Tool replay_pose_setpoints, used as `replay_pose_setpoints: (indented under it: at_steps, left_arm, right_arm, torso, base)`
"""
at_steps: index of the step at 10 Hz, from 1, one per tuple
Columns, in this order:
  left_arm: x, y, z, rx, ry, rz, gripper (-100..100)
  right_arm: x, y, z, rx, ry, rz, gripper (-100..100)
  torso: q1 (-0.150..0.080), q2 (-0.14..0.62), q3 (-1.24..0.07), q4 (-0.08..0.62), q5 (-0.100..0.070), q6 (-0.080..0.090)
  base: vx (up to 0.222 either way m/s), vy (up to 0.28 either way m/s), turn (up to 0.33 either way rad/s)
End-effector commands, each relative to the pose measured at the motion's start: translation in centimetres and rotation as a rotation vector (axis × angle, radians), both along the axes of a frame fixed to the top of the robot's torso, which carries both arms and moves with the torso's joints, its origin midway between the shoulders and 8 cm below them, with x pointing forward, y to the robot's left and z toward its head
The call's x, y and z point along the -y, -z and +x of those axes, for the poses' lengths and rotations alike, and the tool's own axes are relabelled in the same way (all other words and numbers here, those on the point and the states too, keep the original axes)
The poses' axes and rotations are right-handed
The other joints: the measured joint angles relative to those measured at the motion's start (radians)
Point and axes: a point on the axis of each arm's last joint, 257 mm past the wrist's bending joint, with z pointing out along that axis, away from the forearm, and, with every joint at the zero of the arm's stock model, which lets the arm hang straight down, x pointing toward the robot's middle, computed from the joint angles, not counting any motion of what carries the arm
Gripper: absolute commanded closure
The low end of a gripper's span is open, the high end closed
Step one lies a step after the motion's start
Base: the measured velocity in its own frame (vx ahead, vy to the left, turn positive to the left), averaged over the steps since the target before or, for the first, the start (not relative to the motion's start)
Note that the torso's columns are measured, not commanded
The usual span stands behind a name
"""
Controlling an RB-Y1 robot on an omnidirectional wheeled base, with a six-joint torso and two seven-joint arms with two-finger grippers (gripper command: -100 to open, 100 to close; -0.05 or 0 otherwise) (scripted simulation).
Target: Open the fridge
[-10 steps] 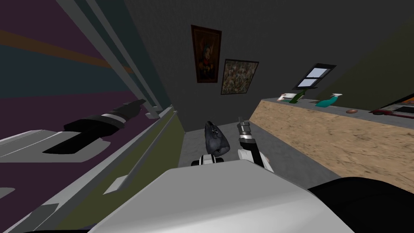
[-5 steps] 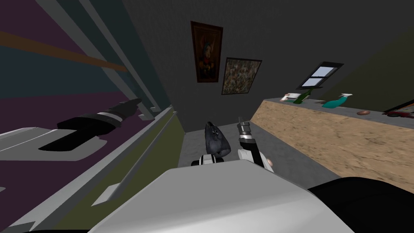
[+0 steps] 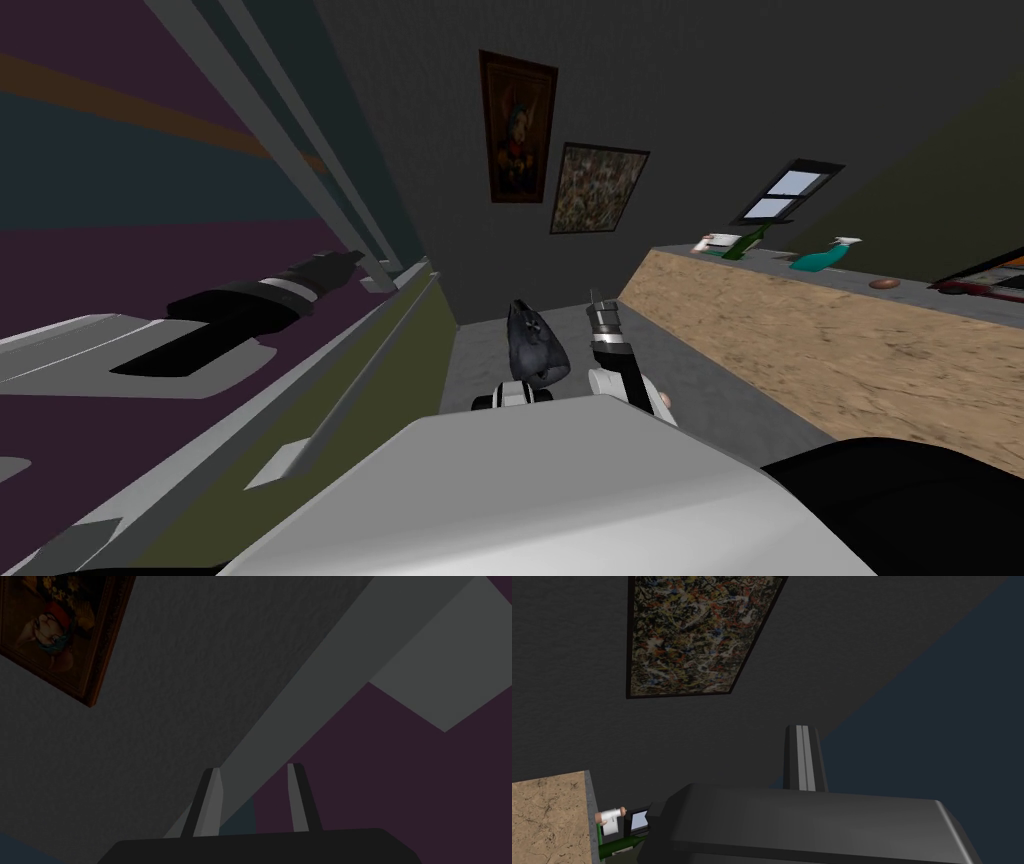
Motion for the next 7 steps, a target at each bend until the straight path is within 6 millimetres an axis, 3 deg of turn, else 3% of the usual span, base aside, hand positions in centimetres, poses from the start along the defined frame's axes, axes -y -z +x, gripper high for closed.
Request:
replay_pose_setpoints:
  at_steps: [1, 2, 6, 7]
  left_arm:
    - [4.4, -1.0, -0.7, 0.020, 0.095, 0.004, 100]
    - [4.8, -1.1, -0.8, 0.021, 0.102, 0.005, 100]
    - [11.8, -1.3, -2.5, 0.021, 0.251, 0.005, 100]
    - [11.8, -1.3, -2.5, 0.021, 0.251, 0.005, 100]
  right_arm:
    - [0.0, 0.0, 0.0, 0.000, 0.000, 0.000, 0]
    - [0.0, 0.0, 0.0, 0.000, 0.000, 0.000, 0]
    - [0.0, 0.0, 0.0, 0.000, 0.000, 0.000, 0]
    - [0.0, 0.0, 0.0, 0.000, 0.000, 0.000, 0]
  torso:
    - [0.000, 0.002, 0.001, 0.001, 0.000, -0.001]
    - [0.001, 0.002, 0.001, 0.002, -0.001, 0.001]
    - [-0.002, 0.005, 0.003, 0.002, -0.001, 0.000]
    - [-0.001, 0.004, 0.003, 0.001, 0.001, -0.001]
  base:
    - [-0.057, 0.027, 0.015]
    - [-0.048, 0.016, -0.006]
    - [-0.059, 0.028, -0.014]
    - [-0.051, 0.011, -0.022]
